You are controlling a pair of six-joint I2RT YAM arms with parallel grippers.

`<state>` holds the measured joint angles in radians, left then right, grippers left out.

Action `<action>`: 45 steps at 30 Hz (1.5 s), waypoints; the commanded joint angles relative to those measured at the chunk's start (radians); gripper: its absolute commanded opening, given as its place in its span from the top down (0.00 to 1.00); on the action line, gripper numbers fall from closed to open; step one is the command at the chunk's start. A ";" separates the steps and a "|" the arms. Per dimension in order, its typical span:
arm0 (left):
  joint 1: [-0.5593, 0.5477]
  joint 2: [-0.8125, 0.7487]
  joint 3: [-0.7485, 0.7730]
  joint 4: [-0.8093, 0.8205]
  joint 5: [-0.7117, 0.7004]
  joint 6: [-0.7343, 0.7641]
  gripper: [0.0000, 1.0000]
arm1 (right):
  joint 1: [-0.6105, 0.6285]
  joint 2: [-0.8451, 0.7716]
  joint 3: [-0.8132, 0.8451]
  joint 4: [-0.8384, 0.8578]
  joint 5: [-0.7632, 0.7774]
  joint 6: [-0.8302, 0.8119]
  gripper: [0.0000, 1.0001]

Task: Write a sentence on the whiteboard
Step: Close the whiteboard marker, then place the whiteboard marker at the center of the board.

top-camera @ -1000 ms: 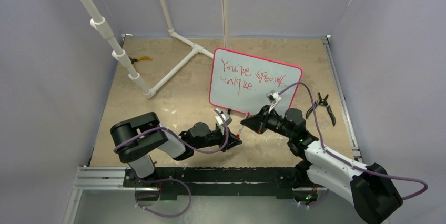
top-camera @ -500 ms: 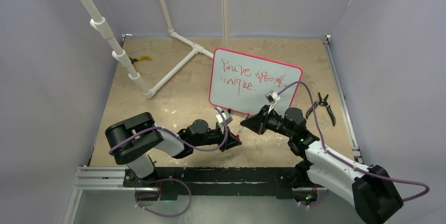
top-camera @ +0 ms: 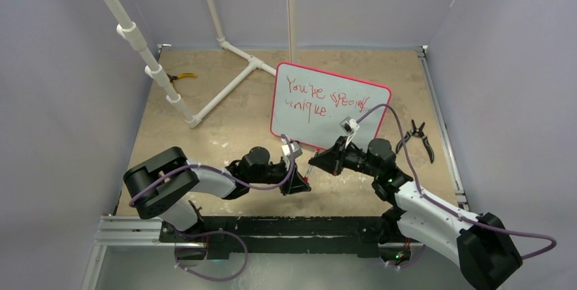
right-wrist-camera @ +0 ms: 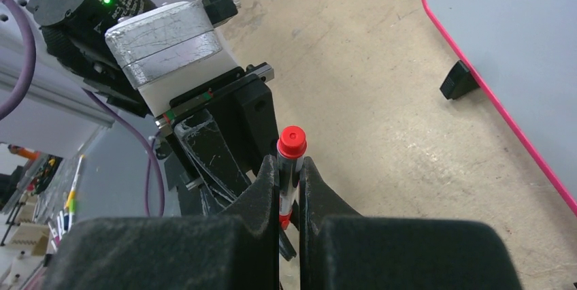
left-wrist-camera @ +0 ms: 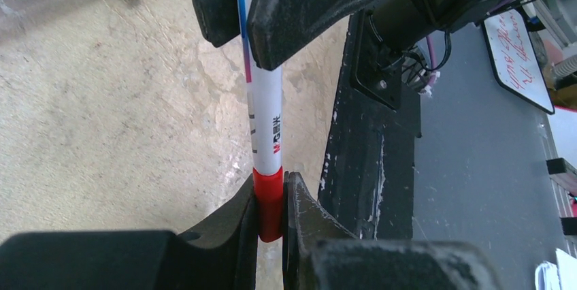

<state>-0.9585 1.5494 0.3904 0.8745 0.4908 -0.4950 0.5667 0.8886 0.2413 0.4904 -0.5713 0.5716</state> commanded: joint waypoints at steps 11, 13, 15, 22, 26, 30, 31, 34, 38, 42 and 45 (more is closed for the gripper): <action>0.059 -0.147 0.091 0.166 0.077 0.017 1.00 | 0.052 0.047 -0.003 -0.177 -0.168 -0.079 1.00; 0.068 -0.163 0.091 0.172 0.085 0.012 1.00 | 0.057 0.054 -0.004 -0.180 -0.184 -0.082 1.00; 0.078 -0.174 0.096 0.172 0.108 0.004 1.00 | 0.063 0.062 -0.003 -0.181 -0.208 -0.085 1.00; 0.085 -0.223 0.133 0.115 0.157 0.015 1.00 | 0.077 0.068 0.014 -0.215 -0.284 -0.104 1.00; 0.088 -0.243 0.147 0.075 0.155 0.037 1.00 | 0.082 0.068 0.017 -0.220 -0.304 -0.105 1.00; 0.090 -0.252 0.154 0.006 0.128 0.065 1.00 | 0.084 0.064 0.027 -0.218 -0.250 -0.087 1.00; 0.090 -0.258 0.150 -0.018 0.113 0.076 1.00 | 0.085 0.059 0.034 -0.212 -0.230 -0.077 1.00; 0.089 -0.291 0.114 -0.098 0.046 0.110 1.00 | 0.084 0.033 0.067 -0.216 -0.130 -0.045 1.00; 0.090 -0.339 0.064 -0.215 -0.039 0.143 1.00 | 0.084 -0.038 0.117 -0.238 0.009 -0.009 0.83; 0.090 -0.399 -0.001 -0.283 -0.110 0.135 1.00 | 0.084 -0.105 0.179 -0.269 0.125 0.014 0.47; 0.090 -0.448 -0.043 -0.338 -0.176 0.116 1.00 | 0.083 -0.139 0.232 -0.313 0.224 0.022 0.24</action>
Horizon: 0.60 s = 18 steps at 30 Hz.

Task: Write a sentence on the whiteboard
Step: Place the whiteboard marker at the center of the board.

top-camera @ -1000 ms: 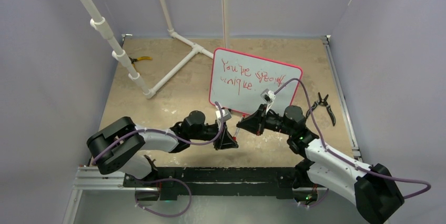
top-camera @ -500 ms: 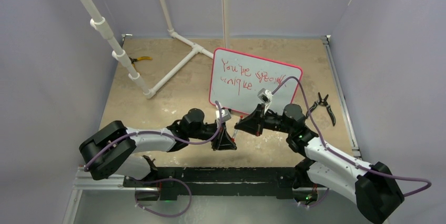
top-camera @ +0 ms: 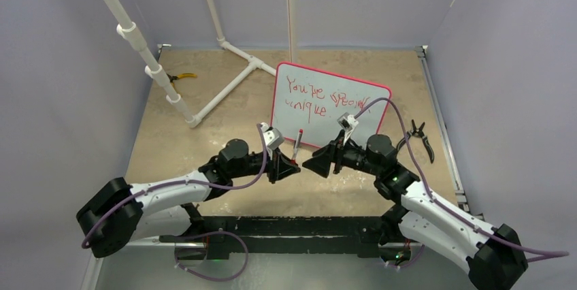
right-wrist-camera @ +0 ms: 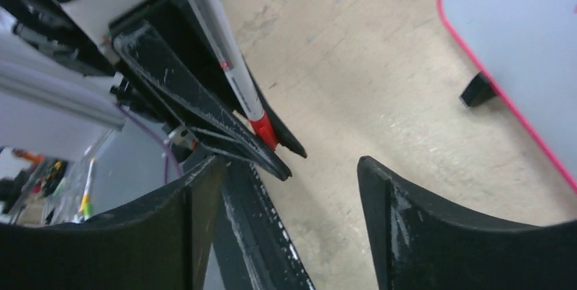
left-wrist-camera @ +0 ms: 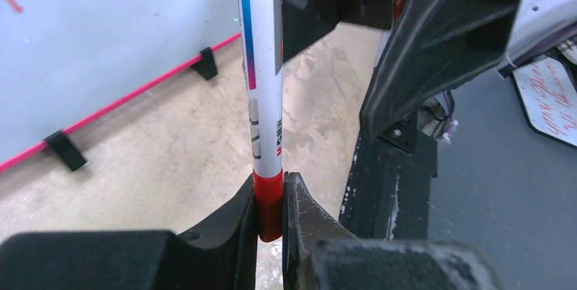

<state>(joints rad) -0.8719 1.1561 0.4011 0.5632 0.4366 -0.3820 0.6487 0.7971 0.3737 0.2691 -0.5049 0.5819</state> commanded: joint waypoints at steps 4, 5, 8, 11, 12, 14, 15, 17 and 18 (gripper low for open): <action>0.004 -0.108 -0.086 -0.080 -0.222 -0.038 1.00 | 0.001 -0.051 0.170 -0.130 0.280 -0.013 0.01; 0.004 -0.116 -0.089 -0.093 -0.249 -0.050 1.00 | 0.002 -0.042 0.193 -0.153 0.312 -0.027 0.01; 0.018 -0.116 -0.090 -0.139 -0.322 -0.089 1.00 | 0.001 0.001 0.254 -0.226 0.428 -0.062 0.01; 0.060 -0.097 -0.089 -0.177 -0.352 -0.135 1.00 | -0.011 0.021 0.293 -0.267 0.500 -0.085 0.01; 0.080 -0.092 -0.088 -0.189 -0.357 -0.151 1.00 | -0.020 0.018 0.299 -0.268 0.502 -0.092 0.01; 0.126 -0.090 -0.084 -0.224 -0.359 -0.176 1.00 | -0.043 0.005 0.308 -0.302 0.537 -0.107 0.01; 0.151 -0.091 -0.082 -0.239 -0.362 -0.188 1.00 | -0.058 -0.003 0.310 -0.313 0.551 -0.116 0.01; 0.199 -0.101 -0.078 -0.271 -0.369 -0.210 1.00 | -0.117 -0.016 0.310 -0.338 0.568 -0.127 0.01; 0.219 -0.106 -0.078 -0.289 -0.377 -0.223 1.00 | -0.151 -0.022 0.307 -0.346 0.564 -0.132 0.01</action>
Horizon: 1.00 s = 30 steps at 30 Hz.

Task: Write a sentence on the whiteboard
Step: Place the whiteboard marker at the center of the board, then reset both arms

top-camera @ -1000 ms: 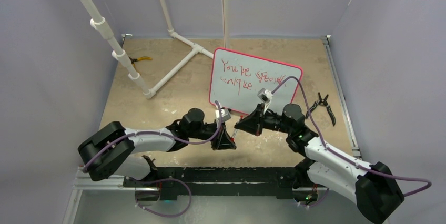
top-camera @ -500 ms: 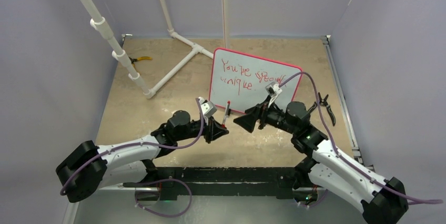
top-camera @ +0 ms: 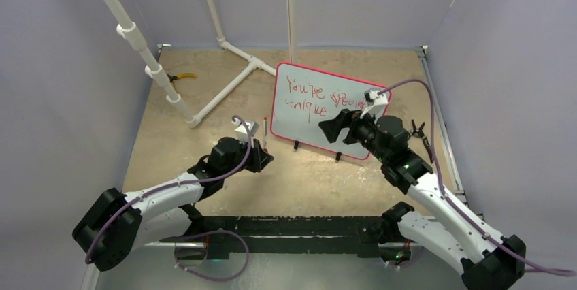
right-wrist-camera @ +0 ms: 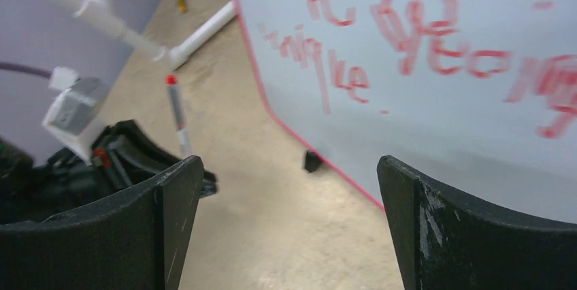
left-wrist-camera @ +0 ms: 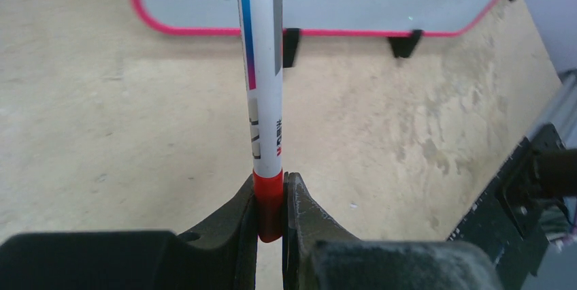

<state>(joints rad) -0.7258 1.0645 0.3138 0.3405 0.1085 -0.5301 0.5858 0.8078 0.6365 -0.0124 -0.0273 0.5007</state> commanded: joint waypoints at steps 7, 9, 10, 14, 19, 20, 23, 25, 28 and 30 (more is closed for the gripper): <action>0.210 0.028 0.013 -0.142 -0.029 -0.118 1.00 | -0.209 -0.076 0.024 -0.082 0.154 -0.054 0.01; 0.235 0.061 0.013 -0.152 -0.007 -0.124 1.00 | -0.210 -0.093 0.021 -0.087 0.204 -0.043 0.01; 0.245 0.076 0.014 -0.153 0.002 -0.127 1.00 | -0.209 -0.105 0.019 -0.087 0.221 -0.041 0.01; 0.259 0.118 0.005 -0.146 0.013 -0.144 0.93 | -0.208 -0.182 -0.008 -0.067 0.265 -0.046 0.01; 0.266 0.143 0.000 -0.148 -0.011 -0.151 0.67 | -0.209 -0.276 -0.039 -0.017 0.286 -0.059 0.01; 0.267 0.134 -0.004 -0.148 -0.024 -0.155 0.57 | -0.208 -0.290 -0.044 -0.009 0.290 -0.064 0.01; 0.267 0.079 -0.004 -0.176 -0.091 -0.159 0.26 | -0.209 -0.320 -0.043 0.006 0.305 -0.073 0.01; 0.269 0.022 0.014 -0.215 -0.151 -0.156 0.15 | -0.208 -0.332 -0.042 0.008 0.330 -0.084 0.02; 0.269 -0.070 0.063 -0.293 -0.244 -0.147 0.10 | -0.209 -0.345 -0.031 0.036 0.351 -0.096 0.01; 0.269 -0.138 0.127 -0.357 -0.323 -0.127 0.09 | -0.209 -0.354 -0.029 0.051 0.373 -0.107 0.01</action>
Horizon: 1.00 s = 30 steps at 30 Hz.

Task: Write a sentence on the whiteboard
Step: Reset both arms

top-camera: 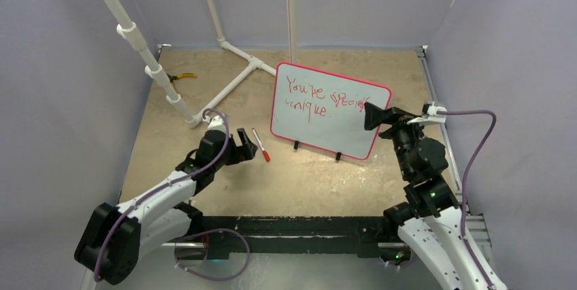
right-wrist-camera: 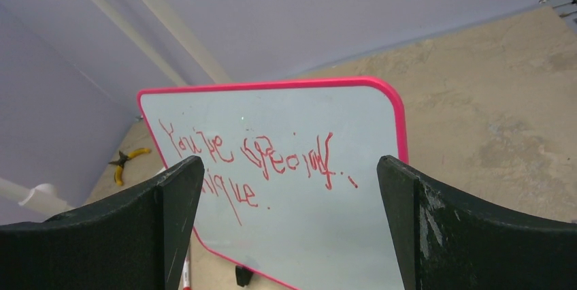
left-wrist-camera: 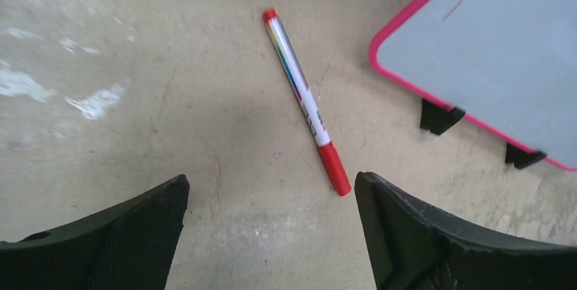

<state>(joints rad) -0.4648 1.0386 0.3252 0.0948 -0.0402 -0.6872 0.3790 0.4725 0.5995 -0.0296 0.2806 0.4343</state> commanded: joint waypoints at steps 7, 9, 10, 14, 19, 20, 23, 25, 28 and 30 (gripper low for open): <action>0.008 -0.195 0.455 -0.369 -0.388 0.145 0.05 | -0.002 -0.087 0.021 0.132 0.132 -0.121 0.01; 0.008 -0.185 0.557 -0.413 -0.421 0.211 0.04 | -0.002 -0.113 0.020 0.148 0.143 -0.143 0.01; 0.008 -0.175 0.608 -0.434 -0.435 0.232 0.04 | -0.002 -0.130 0.018 0.155 0.149 -0.152 0.01; 0.008 -0.154 0.713 -0.459 -0.452 0.336 0.03 | -0.002 -0.161 0.000 0.174 0.157 -0.166 0.01; 0.008 -0.221 0.569 -0.310 -0.472 0.409 0.03 | -0.002 -0.170 -0.010 0.183 0.160 -0.173 0.01; 0.008 -0.233 0.545 -0.294 -0.458 0.412 0.03 | -0.002 -0.170 -0.010 0.184 0.164 -0.177 0.01; 0.008 -0.246 0.553 -0.305 -0.452 0.417 0.03 | -0.002 -0.172 -0.014 0.191 0.172 -0.179 0.01; 0.008 -0.252 0.549 -0.304 -0.468 0.422 0.03 | -0.002 -0.172 -0.020 0.198 0.178 -0.180 0.01; 0.008 -0.260 0.538 -0.303 -0.466 0.433 0.03 | -0.002 -0.168 -0.023 0.203 0.187 -0.180 0.01; 0.008 -0.261 0.537 -0.308 -0.468 0.432 0.03 | -0.002 -0.162 -0.017 0.197 0.194 -0.175 0.01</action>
<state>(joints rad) -0.4644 0.7956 0.8680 -0.2485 -0.4885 -0.2893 0.3790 0.3069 0.5781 0.1299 0.4381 0.2756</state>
